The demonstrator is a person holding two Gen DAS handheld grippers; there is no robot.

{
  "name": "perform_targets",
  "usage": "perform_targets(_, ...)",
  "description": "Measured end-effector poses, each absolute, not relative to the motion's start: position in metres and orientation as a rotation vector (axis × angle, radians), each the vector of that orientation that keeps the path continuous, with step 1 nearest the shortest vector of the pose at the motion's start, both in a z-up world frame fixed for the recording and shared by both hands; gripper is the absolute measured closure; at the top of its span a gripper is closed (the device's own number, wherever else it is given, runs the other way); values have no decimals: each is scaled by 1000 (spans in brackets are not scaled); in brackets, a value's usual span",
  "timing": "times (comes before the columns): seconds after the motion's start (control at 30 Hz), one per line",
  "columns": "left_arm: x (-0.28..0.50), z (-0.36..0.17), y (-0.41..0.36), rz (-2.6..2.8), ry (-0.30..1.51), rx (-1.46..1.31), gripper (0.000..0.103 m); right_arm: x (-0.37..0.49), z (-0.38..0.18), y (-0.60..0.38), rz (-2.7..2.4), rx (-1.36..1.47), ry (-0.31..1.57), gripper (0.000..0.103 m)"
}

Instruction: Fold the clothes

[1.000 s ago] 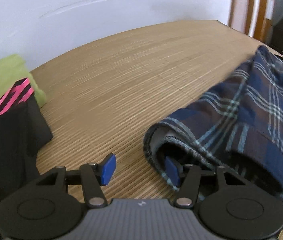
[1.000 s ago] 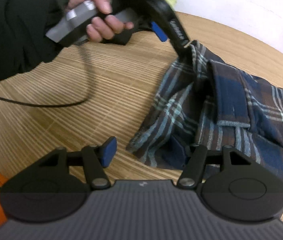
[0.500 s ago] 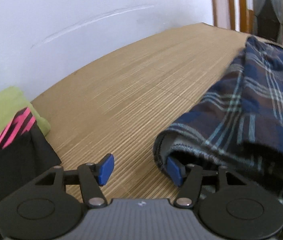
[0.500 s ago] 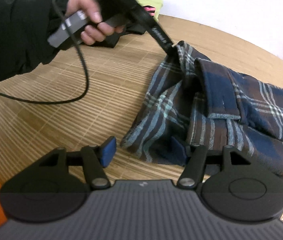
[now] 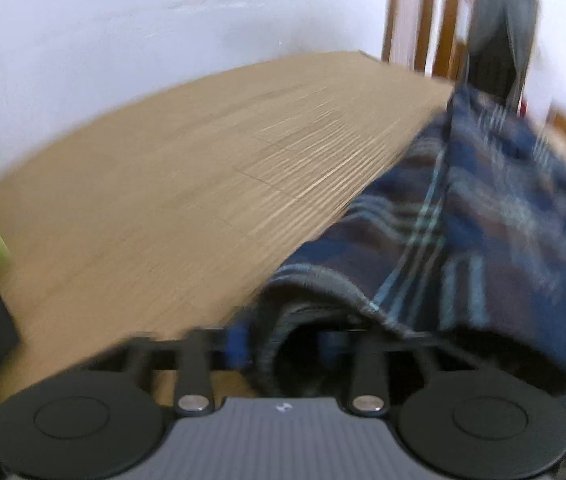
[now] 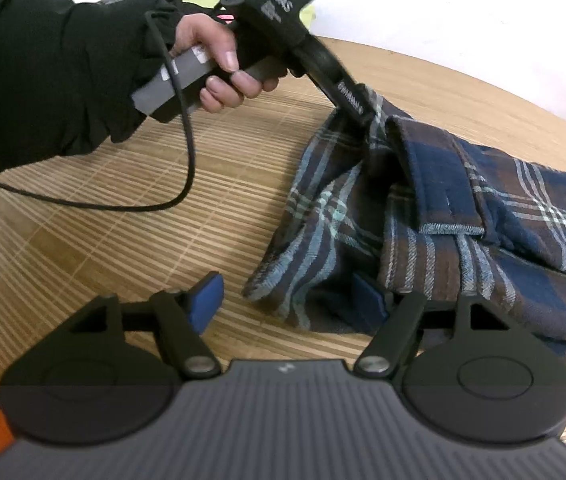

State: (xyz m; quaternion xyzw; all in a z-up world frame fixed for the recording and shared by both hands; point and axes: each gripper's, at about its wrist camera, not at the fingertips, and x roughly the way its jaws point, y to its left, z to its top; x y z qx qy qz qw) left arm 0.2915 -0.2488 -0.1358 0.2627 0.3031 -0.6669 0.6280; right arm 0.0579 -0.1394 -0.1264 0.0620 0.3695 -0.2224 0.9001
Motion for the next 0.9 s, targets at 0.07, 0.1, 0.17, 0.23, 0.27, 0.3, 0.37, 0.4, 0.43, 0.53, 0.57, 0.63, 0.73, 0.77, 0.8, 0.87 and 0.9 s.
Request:
perform_targets(0.07,294,-139,-246,-1518,741,546,93,59,-125,-140,-480,128,763,45)
perform_targets(0.1,297,-139,-246,-1518,758,529,93,60,-124,-141,-504,117,764,68)
perform_targets(0.17,302,-139,-246,-1512,803,485,94,59,-122,-145,-543,107,775,86)
perform_targets(0.23,308,-138,-245,-1502,855,431,94,55,-118,-149,-537,135,763,88)
perform_targets(0.27,308,-132,-244,-1506,862,406,94,53,-115,-151,-532,152,750,88)
perform_targets(0.3,308,-126,-243,-1509,869,381,94,48,-109,-154,-521,177,722,88)
perform_targets(0.37,308,-114,-241,-1516,884,331,95,36,-96,-162,-498,247,659,88)
perform_targets(0.4,308,-108,-240,-1518,891,306,95,29,-88,-168,-485,291,622,88)
perform_targets(0.43,308,-102,-239,-1521,898,281,95,20,-80,-175,-475,337,578,88)
perform_targets(0.53,304,-78,-242,-1539,900,217,95,-8,-57,-194,-461,439,456,88)
perform_targets(0.57,298,-65,-243,-1548,890,201,95,-18,-51,-201,-460,468,415,88)
perform_targets(0.63,284,-40,-254,-1573,868,183,95,-42,-37,-215,-466,528,326,88)
perform_targets(0.73,251,-2,-283,-1606,822,190,95,-81,-23,-238,-484,605,205,88)
perform_targets(0.77,237,8,-298,-1614,813,201,95,-96,-22,-245,-493,628,169,88)
perform_targets(0.8,223,19,-313,-1621,804,212,95,-111,-21,-252,-504,650,135,88)
perform_targets(0.87,190,28,-350,-1609,774,289,95,-144,-27,-271,-543,719,82,88)
perform_targets(0.9,172,25,-373,-1589,786,339,95,-160,-33,-283,-565,762,60,88)
